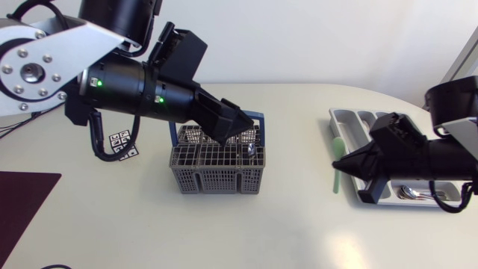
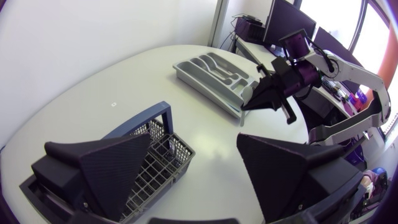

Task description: Transfer all utensils from the basket to the drawer tray.

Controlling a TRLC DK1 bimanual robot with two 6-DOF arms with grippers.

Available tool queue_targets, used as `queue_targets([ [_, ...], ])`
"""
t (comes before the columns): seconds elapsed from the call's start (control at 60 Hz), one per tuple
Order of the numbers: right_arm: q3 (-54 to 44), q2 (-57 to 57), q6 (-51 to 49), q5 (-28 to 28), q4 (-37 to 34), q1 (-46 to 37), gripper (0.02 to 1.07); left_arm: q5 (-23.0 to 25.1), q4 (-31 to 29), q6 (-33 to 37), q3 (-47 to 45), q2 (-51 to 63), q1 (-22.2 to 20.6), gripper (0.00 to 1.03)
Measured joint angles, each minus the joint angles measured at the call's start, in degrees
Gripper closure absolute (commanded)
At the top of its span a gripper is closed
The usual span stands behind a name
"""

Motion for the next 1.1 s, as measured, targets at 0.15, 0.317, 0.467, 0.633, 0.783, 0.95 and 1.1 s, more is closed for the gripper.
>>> queue_targets([
  [0.15,-0.2,0.1,-8.6,1.3,3.8,-14.6,1.01,-3.0,-0.2,0.1,0.0,1.3,-0.2,0.05],
  [0.317,-0.3,5.4,-17.9,1.8,10.1,-29.7,1.01,-4.0,-0.2,0.2,0.0,2.9,-0.6,0.05],
  [0.467,-0.3,12.9,-24.8,2.5,17.2,-38.5,1.01,-5.2,-0.2,0.3,0.0,4.7,-1.9,0.05],
  [0.633,-0.5,19.5,-30.8,4.0,24.6,-43.6,1.01,-6.8,-0.2,0.5,0.0,7.6,-3.3,0.05],
  [0.783,-2.4,23.8,-35.0,7.4,32.6,-44.7,1.01,-8.2,-0.2,0.6,0.0,8.6,-4.8,0.05],
  [0.95,-6.1,27.2,-38.7,9.0,36.8,-44.8,0.96,-8.6,-0.2,0.6,0.0,8.7,-5.0,0.05],
  [1.1,-8.7,27.2,-40.9,9.6,39.4,-44.7,0.65,-9.0,-0.2,0.6,0.0,8.9,-5.1,0.05],
])
